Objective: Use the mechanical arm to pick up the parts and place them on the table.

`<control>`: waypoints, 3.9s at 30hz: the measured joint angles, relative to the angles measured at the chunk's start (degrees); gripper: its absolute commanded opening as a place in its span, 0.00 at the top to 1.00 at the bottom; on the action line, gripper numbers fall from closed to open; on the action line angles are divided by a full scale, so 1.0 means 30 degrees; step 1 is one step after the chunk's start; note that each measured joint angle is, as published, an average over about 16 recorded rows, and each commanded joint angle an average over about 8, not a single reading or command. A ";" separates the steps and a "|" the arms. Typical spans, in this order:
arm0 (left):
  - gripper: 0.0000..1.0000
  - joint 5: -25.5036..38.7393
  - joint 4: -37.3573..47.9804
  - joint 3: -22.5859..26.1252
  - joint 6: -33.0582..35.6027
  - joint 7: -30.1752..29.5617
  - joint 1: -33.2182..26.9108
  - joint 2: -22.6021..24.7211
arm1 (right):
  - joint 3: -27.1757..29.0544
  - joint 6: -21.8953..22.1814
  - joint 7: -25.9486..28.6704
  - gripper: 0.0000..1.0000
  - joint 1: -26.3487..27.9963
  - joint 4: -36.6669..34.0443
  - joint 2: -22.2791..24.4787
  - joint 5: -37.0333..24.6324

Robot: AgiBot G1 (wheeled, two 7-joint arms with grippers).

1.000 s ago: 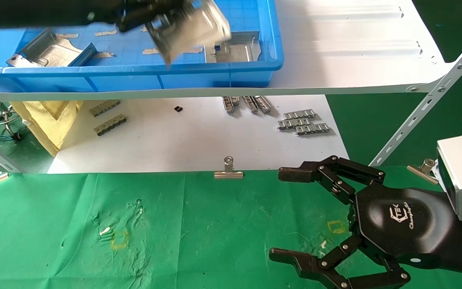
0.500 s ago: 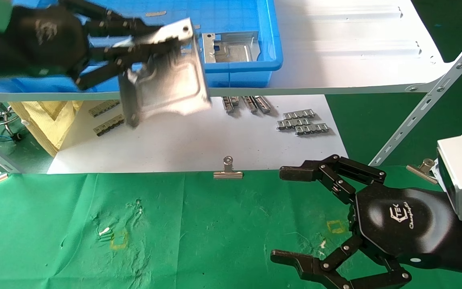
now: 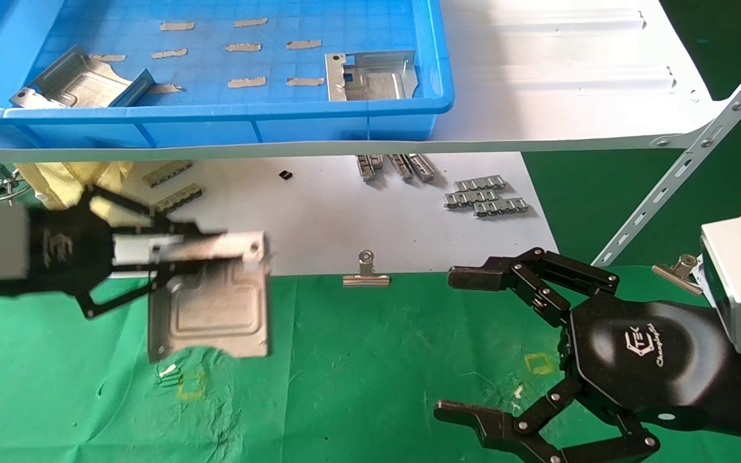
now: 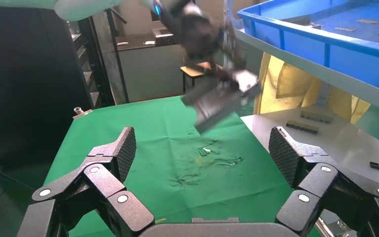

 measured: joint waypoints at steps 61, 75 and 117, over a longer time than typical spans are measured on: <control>0.00 -0.1235 1.0109 0.0410 0.0248 -0.1527 0.2590 0.3005 | -0.0004 0.0003 -0.0004 0.00 -0.0002 -0.0004 0.0005 0.0009; 0.00 -0.1692 0.6228 -0.1165 -0.0084 -0.3742 0.4064 0.2231 | -0.0006 -0.0001 -0.0006 0.00 -0.0001 -0.0006 0.0004 0.0009; 0.00 -0.3624 -0.9260 -0.7481 -0.1391 -1.2817 1.0236 -0.0872 | -0.0011 0.0001 -0.0008 0.00 0.0000 -0.0006 0.0006 0.0012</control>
